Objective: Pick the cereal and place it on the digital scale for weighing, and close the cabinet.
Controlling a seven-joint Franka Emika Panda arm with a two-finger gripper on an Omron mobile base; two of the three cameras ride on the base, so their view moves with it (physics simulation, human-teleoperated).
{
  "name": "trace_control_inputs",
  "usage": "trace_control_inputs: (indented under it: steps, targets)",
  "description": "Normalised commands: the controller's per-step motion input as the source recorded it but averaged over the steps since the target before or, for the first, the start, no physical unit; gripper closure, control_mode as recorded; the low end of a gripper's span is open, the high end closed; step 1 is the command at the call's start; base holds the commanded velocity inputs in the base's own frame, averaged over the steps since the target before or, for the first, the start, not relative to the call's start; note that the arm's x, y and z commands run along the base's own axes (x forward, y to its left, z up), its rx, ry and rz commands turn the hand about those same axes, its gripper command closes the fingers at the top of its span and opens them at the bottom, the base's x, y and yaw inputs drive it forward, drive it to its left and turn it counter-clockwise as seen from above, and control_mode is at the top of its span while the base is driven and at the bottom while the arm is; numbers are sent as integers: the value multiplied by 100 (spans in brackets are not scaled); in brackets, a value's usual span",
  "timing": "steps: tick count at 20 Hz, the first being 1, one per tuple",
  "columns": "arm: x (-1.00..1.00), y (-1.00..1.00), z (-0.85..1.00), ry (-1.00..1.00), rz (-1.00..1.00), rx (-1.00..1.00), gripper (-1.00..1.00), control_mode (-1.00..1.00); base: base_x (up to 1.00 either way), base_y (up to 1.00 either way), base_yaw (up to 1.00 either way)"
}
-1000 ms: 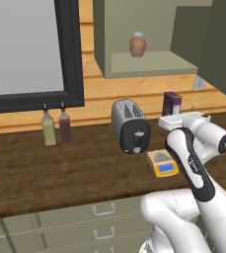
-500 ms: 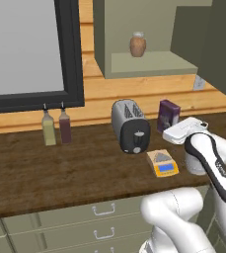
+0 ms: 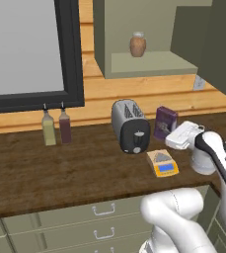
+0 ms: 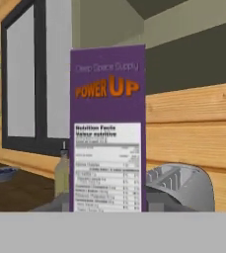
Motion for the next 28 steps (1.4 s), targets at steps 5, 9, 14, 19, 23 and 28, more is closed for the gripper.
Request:
trace_control_inputs:
  steps: [5, 9, 14, 19, 23, 28]
  targets:
    - [0, -27, -22, 0, 23, 0, 100, -100, 0, 0, 0]
    - [0, -46, -4, 0, 16, 0, 100, -100, 0, 0, 0]
    - [0, -36, -20, 3, 12, 0, 100, -100, 0, 0, 0]
    - [3, -6, -57, 3, 11, -1, 100, -100, 0, 0, 0]
    - [21, 0, -62, 4, 3, -3, 100, -100, 0, 0, 0]
    - [12, 0, -43, 8, 2, -1, 100, -100, 0, 0, 0]
